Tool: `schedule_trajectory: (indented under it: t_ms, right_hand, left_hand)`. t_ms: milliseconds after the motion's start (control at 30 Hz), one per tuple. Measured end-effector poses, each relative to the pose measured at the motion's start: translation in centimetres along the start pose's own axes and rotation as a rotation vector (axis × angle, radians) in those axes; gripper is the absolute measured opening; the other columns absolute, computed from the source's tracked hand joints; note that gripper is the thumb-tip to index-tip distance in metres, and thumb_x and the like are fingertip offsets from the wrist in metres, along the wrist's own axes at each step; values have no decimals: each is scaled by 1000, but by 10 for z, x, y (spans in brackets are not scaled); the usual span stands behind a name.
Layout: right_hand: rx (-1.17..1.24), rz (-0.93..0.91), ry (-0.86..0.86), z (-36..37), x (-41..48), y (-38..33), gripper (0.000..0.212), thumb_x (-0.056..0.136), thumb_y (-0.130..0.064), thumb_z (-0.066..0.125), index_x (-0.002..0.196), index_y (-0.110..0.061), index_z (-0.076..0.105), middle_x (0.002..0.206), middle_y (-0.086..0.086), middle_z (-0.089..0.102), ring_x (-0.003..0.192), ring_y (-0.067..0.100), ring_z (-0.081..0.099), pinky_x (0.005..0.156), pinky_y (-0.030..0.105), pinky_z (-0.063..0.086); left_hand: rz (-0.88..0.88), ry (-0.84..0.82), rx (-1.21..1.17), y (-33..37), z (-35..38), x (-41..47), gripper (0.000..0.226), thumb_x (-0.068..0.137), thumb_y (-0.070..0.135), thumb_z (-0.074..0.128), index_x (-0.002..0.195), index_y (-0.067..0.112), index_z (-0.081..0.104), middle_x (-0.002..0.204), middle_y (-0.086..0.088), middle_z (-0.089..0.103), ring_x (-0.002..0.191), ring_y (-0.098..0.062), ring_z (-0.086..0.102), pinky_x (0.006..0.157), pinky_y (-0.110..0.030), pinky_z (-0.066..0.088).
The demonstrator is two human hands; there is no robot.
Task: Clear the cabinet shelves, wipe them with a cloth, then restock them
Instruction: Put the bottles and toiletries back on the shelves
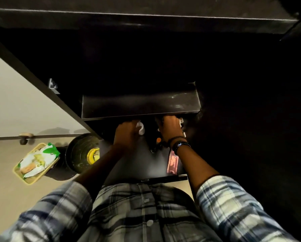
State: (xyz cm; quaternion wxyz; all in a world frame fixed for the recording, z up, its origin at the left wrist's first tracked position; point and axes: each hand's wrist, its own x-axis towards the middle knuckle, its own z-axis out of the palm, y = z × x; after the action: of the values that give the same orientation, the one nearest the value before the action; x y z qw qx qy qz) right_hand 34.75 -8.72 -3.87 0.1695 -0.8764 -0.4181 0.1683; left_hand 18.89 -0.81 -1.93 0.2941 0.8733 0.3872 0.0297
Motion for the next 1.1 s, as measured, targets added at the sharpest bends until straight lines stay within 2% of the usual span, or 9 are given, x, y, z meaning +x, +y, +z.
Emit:
schedule_trajectory:
  t_ms: [133,233,300,367,433,567,700,933,1100]
  right_hand:
    - [179,-96,87,8,-36,-16,29,89,-18,62,115,-6,59,108,16,67,95,33,65,80,42,54]
    - [216,-208,85,5,-60,-32,32,87,-23,64,117,-12,58,107,7,68,95,24,65,82,38,53]
    - [231,-265,95,0,-72,-43,31,87,-28,64,115,-16,59,108,2,68,97,19,63,86,32,50]
    - [246,-334,118,-15,-83,-60,29,86,-30,65,113,-21,63,109,-4,68,99,10,59,89,22,44]
    - [239,-404,154,-33,-90,-78,29,85,-34,66,112,-25,64,109,-10,67,99,4,57,90,17,43]
    - [391,-460,250,-82,-104,-118,35,80,-30,74,114,-23,66,110,-11,66,102,-1,60,90,17,49]
    - [456,-533,374,-142,-114,-159,35,77,-23,78,110,-18,69,105,-9,68,98,0,63,86,21,52]
    - [551,-620,559,-251,-142,-214,42,75,-21,80,115,-19,67,105,-13,68,96,2,66,82,18,54]
    - [647,-686,661,-318,-163,-244,47,72,-26,80,115,-29,62,97,-17,69,91,2,67,77,14,54]
  left_hand:
    - [-40,141,-112,-11,-17,-30,38,86,31,53,118,11,58,112,-14,66,99,-35,63,79,-37,48]
    - [-18,239,-198,-8,-35,-56,36,88,21,60,123,15,52,104,-9,68,93,-30,65,74,-32,48]
    - [30,293,-233,-10,-50,-72,35,88,28,59,122,20,52,99,0,68,91,-19,66,73,-24,47]
    - [84,350,-275,-7,-73,-86,31,88,37,59,115,21,57,94,10,66,87,1,63,72,-5,41]
    - [146,391,-276,0,-98,-95,22,87,32,63,105,20,60,89,13,64,82,12,58,71,1,38]
    - [255,470,-332,21,-150,-109,31,85,26,67,114,18,60,100,10,65,90,-1,63,81,-7,47]
    - [347,485,-498,49,-209,-121,31,84,18,68,114,17,60,103,9,67,95,-4,65,81,-19,54]
    - [637,648,-440,106,-298,-144,33,82,24,70,113,18,61,101,11,67,94,-3,66,79,-16,54]
    - [823,720,-505,154,-363,-158,26,80,21,70,104,19,62,94,14,67,89,-3,66,73,-13,54]
